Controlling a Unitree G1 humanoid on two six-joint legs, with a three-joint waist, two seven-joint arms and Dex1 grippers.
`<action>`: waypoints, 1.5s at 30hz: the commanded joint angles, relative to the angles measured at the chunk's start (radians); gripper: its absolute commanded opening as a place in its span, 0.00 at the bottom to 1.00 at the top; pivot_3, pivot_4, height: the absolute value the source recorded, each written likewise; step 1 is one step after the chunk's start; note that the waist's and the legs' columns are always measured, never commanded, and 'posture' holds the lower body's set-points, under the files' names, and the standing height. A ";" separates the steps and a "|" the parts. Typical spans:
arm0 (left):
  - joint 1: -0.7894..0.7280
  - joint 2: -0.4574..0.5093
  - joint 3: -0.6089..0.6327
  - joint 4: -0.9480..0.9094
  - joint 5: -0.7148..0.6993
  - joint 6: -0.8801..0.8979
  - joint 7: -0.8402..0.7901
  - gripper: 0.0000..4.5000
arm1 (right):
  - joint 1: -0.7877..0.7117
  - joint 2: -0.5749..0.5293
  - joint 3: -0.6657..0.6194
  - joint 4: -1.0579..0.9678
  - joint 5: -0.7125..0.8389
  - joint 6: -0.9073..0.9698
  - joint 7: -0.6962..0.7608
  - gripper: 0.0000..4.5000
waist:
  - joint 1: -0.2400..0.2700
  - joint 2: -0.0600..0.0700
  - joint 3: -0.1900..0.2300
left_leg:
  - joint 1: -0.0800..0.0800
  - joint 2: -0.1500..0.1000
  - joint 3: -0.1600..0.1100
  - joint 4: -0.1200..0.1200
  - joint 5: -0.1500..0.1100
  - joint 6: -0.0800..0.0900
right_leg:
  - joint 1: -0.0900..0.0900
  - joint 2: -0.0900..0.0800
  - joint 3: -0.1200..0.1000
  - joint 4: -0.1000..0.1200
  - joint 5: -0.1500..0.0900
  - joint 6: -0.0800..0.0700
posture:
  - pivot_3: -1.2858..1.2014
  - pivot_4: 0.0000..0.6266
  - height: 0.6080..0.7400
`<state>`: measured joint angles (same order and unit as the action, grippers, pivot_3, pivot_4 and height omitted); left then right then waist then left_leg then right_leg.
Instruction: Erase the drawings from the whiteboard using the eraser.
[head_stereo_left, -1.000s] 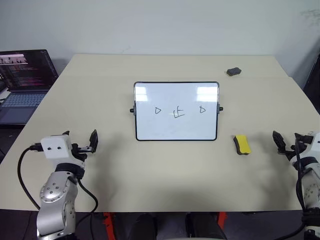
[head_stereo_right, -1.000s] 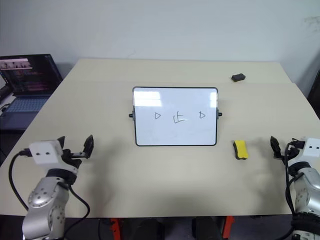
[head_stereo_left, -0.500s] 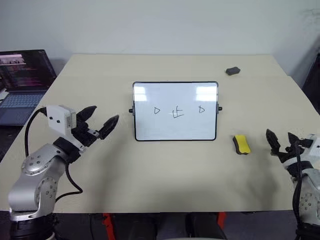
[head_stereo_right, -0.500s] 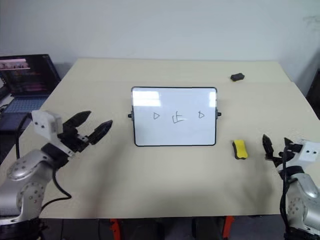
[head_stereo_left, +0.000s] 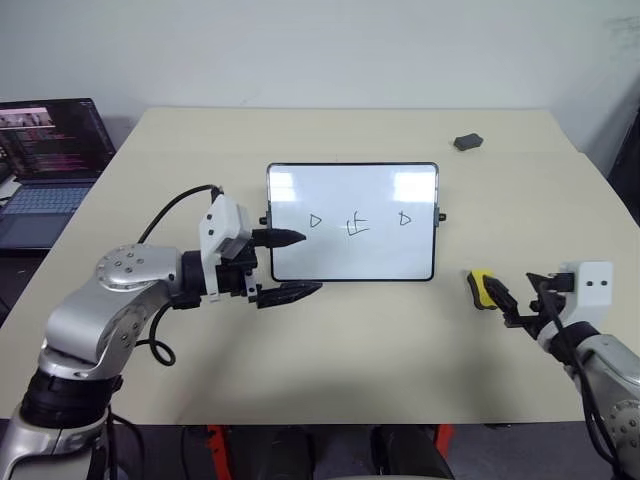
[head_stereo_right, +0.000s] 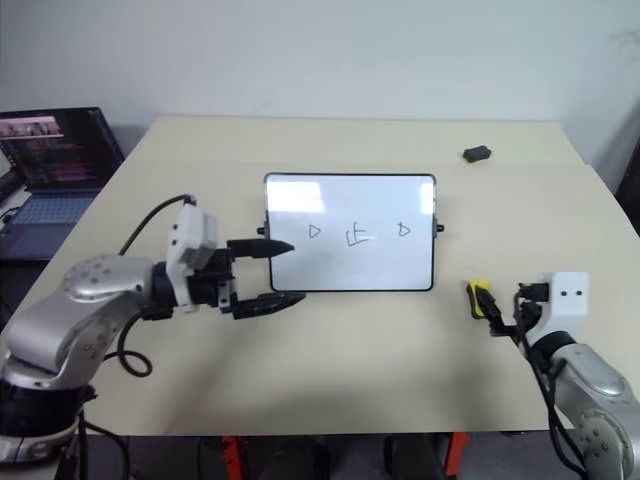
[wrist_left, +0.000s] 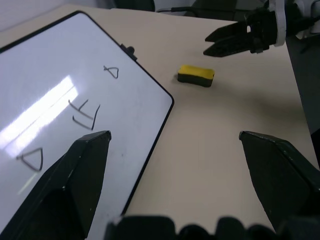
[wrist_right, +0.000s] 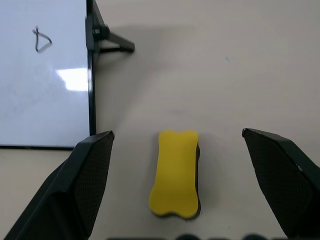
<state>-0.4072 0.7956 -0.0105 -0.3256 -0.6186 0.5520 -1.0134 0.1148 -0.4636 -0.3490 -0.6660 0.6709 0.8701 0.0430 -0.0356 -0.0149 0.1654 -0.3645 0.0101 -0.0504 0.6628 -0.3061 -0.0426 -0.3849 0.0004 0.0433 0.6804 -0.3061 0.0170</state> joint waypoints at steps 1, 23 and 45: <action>-0.026 -0.014 -0.032 0.022 0.040 -0.052 -0.043 1.00 | -0.059 0.022 0.066 -0.029 -0.081 0.034 -0.093 0.99 | -0.002 0.000 0.000 | 0.000 0.000 0.001 0.000 0.000 0.000 | -0.001 0.000 0.001 0.000 0.000 0.000 | 0.52 0.24 1.00; -0.002 -0.047 -0.086 -0.028 0.082 -0.069 -0.106 1.00 | -0.175 0.103 0.121 0.167 -0.248 -0.007 -0.052 0.99 | 0.005 0.000 0.000 | -0.003 0.000 0.000 0.000 0.000 0.000 | -0.003 0.000 0.000 0.000 0.000 0.000 | 0.52 0.24 1.00; -0.018 -0.056 -0.097 -0.036 0.082 -0.052 -0.114 1.00 | -0.190 0.131 0.114 0.245 -0.314 -0.047 -0.012 0.64 | 0.005 0.000 0.000 | -0.003 0.000 0.000 0.000 0.000 0.000 | -0.003 0.000 0.000 0.000 0.000 0.000 | 0.52 0.24 1.00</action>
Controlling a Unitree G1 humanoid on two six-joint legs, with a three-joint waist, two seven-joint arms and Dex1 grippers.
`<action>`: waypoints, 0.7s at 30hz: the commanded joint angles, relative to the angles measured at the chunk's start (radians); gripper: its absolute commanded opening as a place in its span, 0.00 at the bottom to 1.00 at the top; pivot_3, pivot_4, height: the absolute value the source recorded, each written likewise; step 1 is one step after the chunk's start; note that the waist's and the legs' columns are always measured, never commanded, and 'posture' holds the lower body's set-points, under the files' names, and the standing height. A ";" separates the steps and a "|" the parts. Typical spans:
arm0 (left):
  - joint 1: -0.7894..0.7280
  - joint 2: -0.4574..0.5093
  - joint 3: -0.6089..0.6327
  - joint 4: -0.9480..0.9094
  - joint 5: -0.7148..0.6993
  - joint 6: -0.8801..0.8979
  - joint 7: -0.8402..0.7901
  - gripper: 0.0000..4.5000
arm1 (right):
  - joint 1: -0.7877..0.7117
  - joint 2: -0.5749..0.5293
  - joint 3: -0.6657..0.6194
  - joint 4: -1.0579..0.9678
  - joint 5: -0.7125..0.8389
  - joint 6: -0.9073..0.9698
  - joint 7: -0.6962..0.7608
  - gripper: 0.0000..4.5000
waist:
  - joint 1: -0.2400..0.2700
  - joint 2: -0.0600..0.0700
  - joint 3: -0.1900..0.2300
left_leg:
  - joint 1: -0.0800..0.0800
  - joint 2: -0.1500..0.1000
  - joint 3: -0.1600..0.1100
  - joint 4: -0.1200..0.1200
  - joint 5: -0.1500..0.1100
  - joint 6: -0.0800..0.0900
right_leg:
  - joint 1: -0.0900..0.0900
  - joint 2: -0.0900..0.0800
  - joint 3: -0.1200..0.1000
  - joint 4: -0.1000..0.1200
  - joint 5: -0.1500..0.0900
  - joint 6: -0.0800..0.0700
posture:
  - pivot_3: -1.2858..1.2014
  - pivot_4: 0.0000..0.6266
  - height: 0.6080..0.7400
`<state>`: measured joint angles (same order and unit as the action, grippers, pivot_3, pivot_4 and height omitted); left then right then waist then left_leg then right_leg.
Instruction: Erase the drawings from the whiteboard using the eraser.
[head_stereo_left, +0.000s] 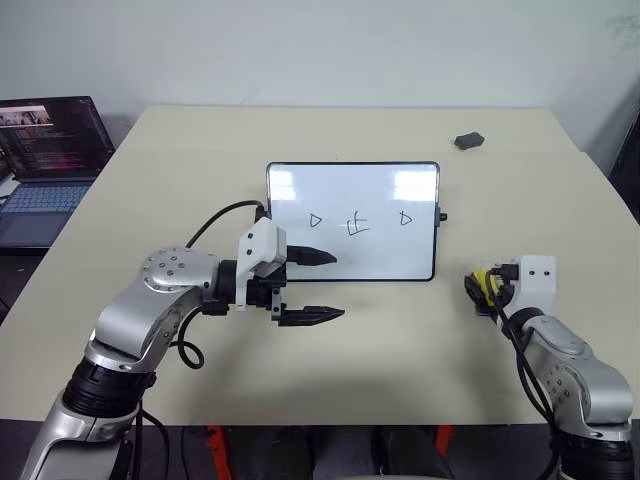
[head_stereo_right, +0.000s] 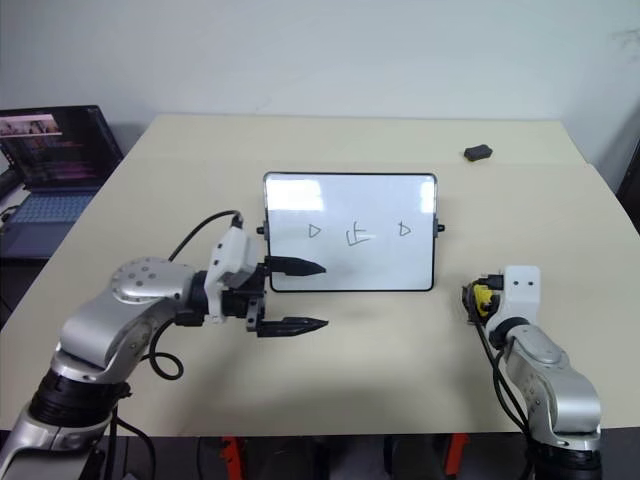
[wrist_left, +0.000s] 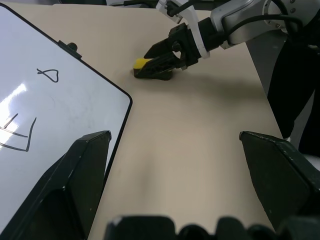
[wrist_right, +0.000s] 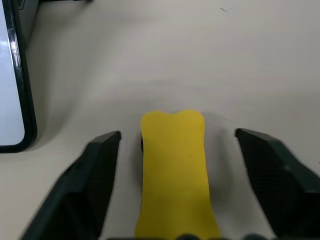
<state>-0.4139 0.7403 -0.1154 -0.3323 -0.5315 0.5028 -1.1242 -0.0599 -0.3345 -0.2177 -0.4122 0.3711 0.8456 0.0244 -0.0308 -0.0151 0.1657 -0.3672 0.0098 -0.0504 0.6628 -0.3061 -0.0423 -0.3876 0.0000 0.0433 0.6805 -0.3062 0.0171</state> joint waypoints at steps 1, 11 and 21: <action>-0.011 -0.001 0.008 -0.030 -0.006 -0.002 -0.004 1.00 | -0.017 0.001 -0.015 -0.006 -0.016 -0.023 0.007 0.56 | 0.000 0.000 0.000 | 0.000 0.000 0.000 0.000 0.000 0.000 | 0.000 0.000 0.000 0.000 0.000 0.000 | 0.52 0.24 1.00; 0.007 -0.020 0.037 -0.046 -0.013 0.044 0.071 1.00 | -0.023 -0.004 -0.027 -0.018 -0.032 -0.027 0.033 0.25 | 0.000 0.000 0.000 | 0.000 0.000 0.000 0.000 0.000 0.000 | 0.000 0.000 0.000 0.000 0.000 0.000 | 0.52 0.24 1.00; 0.070 -0.093 0.084 -0.043 0.095 0.061 0.342 1.00 | 0.124 -0.064 -0.017 -0.139 -0.049 -0.202 0.193 0.25 | 0.001 0.000 0.000 | 0.000 0.000 -0.001 0.000 0.000 0.000 | 0.000 0.000 0.000 0.000 0.000 0.000 | 0.52 0.24 1.00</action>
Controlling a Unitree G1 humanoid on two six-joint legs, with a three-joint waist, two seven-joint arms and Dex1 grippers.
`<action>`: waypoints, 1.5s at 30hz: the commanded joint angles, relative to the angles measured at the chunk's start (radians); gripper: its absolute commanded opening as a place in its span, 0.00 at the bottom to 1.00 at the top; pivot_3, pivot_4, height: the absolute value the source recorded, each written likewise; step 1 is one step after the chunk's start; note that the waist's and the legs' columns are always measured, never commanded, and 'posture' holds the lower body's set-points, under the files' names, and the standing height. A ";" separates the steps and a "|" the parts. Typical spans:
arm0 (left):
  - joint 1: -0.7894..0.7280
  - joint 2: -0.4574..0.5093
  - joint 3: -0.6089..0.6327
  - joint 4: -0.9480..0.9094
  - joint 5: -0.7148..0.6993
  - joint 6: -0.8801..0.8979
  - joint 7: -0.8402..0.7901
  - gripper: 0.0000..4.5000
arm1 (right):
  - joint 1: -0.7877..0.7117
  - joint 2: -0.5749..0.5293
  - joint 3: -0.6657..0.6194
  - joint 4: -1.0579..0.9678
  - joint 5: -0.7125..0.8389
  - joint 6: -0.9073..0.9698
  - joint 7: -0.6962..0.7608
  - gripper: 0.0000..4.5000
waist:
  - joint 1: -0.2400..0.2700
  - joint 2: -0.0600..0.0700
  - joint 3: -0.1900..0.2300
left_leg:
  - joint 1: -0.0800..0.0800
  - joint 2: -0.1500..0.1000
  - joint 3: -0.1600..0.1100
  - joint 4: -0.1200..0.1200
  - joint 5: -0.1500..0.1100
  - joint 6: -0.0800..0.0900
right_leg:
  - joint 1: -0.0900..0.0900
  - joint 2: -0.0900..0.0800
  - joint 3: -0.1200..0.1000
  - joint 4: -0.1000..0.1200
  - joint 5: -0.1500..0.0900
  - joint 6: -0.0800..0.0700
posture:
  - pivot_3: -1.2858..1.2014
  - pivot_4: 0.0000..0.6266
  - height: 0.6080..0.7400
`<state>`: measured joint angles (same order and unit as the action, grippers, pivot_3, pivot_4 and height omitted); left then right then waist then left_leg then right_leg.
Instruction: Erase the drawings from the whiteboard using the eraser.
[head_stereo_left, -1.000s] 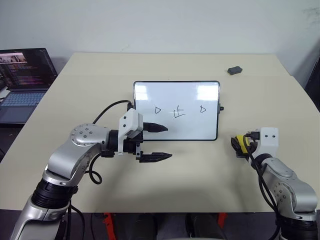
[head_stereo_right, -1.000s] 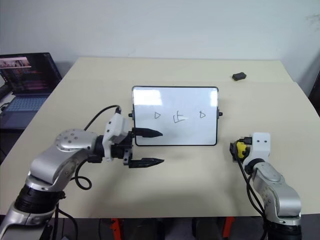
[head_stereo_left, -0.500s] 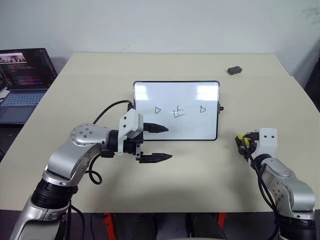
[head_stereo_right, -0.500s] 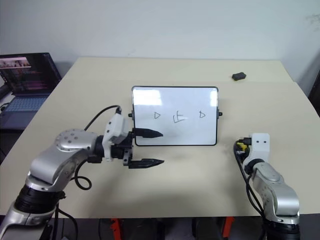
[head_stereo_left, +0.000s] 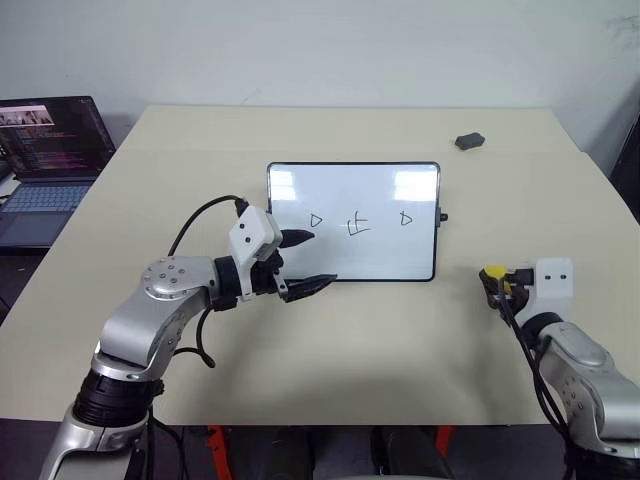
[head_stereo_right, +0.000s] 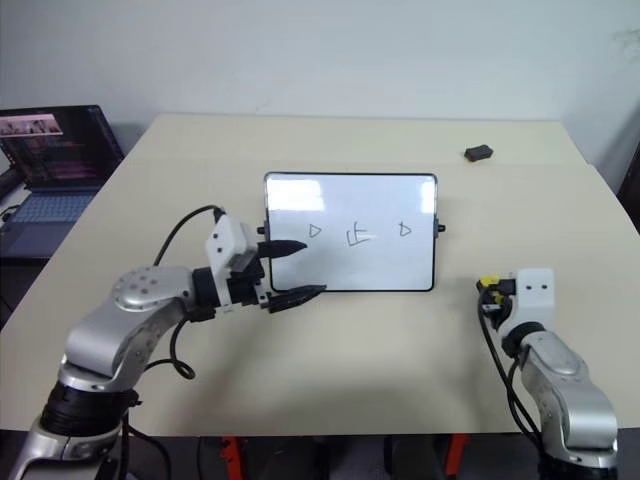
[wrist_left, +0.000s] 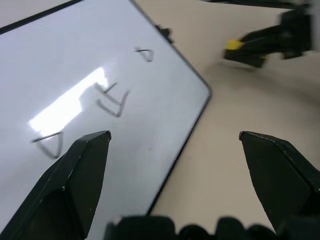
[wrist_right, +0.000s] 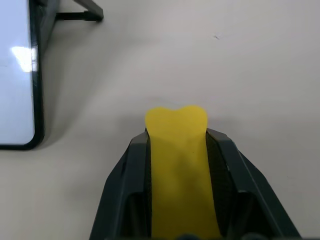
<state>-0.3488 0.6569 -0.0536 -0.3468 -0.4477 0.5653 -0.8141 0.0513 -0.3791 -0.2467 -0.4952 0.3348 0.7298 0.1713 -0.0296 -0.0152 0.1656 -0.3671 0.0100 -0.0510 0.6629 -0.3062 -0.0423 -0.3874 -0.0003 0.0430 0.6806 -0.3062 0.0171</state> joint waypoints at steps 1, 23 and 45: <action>0.007 -0.013 0.025 -0.028 0.014 -0.001 0.044 1.00 | 0.016 -0.022 0.019 -0.062 -0.017 -0.120 0.064 0.25 | -0.001 0.000 0.000 | 0.000 0.000 0.000 0.000 0.000 0.000 | 0.000 0.000 0.000 0.000 0.000 0.000 | 0.52 0.24 1.00; -0.009 -0.023 0.023 -0.037 0.004 -0.001 0.043 1.00 | -0.621 0.165 0.267 0.691 -0.253 -0.696 0.105 0.25 | -0.002 0.000 0.000 | 0.000 0.000 0.001 0.001 0.000 0.000 | -0.001 -0.001 0.000 0.000 0.000 0.000 | 0.52 0.24 1.00; -0.047 -0.036 0.023 -0.038 0.000 0.044 0.041 1.00 | -0.474 0.125 0.341 0.706 -0.370 -0.956 0.142 0.25 | -0.022 -0.005 -0.003 | 0.020 0.000 0.001 0.002 0.002 -0.001 | 0.017 0.001 0.001 0.002 0.002 -0.001 | 0.52 0.24 1.00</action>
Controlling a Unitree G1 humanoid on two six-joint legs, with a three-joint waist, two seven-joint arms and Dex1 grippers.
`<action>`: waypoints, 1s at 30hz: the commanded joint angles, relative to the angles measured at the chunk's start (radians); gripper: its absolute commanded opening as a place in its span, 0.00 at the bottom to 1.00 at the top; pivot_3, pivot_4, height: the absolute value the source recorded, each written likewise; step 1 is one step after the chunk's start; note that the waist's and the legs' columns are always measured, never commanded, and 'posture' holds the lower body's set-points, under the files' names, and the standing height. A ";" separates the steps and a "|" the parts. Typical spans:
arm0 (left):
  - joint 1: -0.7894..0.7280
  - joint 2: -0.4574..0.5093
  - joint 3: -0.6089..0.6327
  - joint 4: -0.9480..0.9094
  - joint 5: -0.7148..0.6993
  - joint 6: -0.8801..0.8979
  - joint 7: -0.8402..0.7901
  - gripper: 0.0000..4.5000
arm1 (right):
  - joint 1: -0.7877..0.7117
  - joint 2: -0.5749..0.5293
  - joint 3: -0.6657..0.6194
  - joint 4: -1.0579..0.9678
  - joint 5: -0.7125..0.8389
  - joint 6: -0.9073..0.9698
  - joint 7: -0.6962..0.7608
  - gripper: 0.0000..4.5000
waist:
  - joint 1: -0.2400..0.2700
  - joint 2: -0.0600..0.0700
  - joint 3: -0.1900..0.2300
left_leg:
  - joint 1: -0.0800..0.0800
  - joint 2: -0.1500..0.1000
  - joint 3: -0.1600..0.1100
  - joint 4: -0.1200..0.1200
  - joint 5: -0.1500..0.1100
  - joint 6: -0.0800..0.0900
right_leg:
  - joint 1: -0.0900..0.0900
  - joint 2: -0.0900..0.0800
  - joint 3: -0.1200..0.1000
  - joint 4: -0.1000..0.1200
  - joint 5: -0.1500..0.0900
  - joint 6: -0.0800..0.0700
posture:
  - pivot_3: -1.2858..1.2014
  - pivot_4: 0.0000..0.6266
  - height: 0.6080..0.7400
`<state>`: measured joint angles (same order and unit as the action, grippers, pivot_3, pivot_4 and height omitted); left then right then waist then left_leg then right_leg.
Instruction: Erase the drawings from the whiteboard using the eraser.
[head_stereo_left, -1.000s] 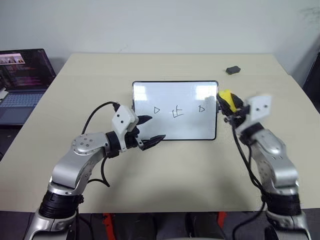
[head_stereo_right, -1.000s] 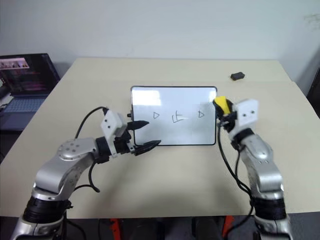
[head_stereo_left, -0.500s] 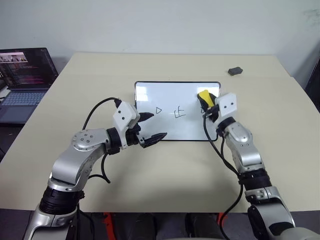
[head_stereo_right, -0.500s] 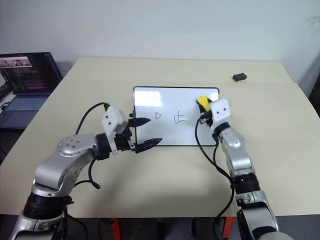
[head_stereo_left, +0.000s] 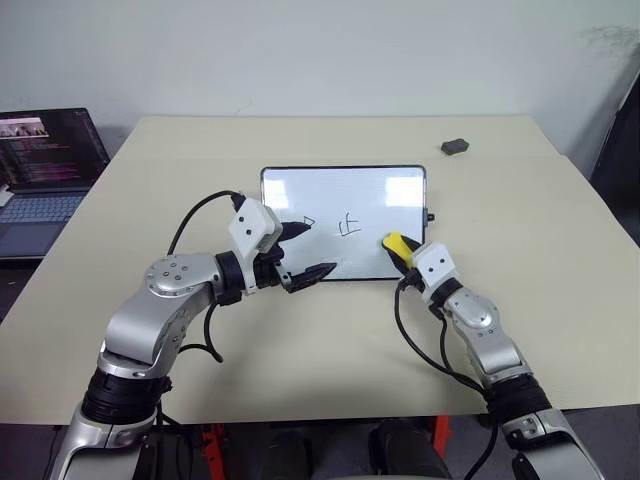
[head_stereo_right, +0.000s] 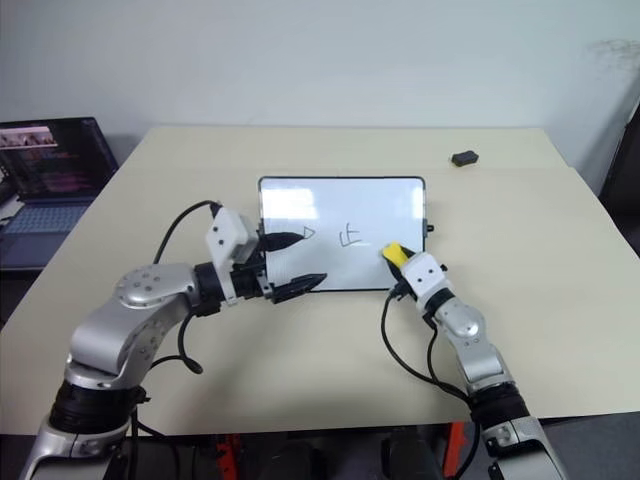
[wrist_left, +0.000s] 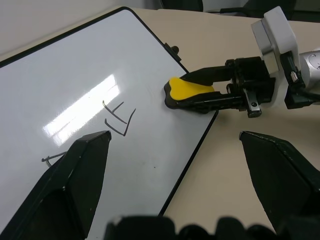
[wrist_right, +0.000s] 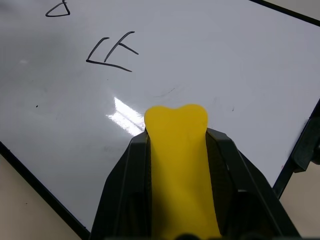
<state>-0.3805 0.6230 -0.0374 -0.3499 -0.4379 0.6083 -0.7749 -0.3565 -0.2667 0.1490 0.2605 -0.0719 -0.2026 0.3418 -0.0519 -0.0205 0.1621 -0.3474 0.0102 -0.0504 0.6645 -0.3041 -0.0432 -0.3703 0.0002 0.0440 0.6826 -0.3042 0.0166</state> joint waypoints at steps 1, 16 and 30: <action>-0.013 -0.002 0.007 -0.037 -0.010 0.003 0.003 1.00 | -0.087 0.020 -0.075 -0.049 0.047 -0.021 -0.046 0.25 | 0.000 0.001 0.001 | -0.002 0.000 0.000 0.000 0.000 0.000 | -0.002 0.000 0.000 0.000 0.000 0.000 | 0.52 0.24 1.00; 0.001 -0.009 0.020 -0.070 -0.019 0.041 0.034 1.00 | -0.037 0.019 -0.027 0.063 0.011 0.058 0.027 0.25 | 0.005 -0.002 -0.001 | -0.014 0.000 0.000 -0.001 -0.001 0.000 | -0.013 -0.002 -0.001 -0.001 0.000 0.000 | 0.52 0.24 1.00; 0.048 -0.041 0.068 -0.068 -0.006 0.034 0.135 1.00 | -0.061 0.031 -0.108 -0.132 0.155 0.140 0.055 0.25 | 0.001 0.000 0.001 | -0.003 0.000 -0.001 -0.001 0.000 0.000 | -0.003 -0.001 -0.001 -0.001 0.001 0.000 | 0.52 0.24 1.00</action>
<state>-0.3299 0.5842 -0.0109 -0.3935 -0.4528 0.6643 -0.6662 -0.4088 -0.2338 0.0733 0.2121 0.0329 -0.0942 0.3834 -0.0505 -0.0208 0.1631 -0.3524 0.0104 -0.0518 0.6632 -0.3040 -0.0437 -0.3743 -0.0006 0.0428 0.6817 -0.3030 0.0169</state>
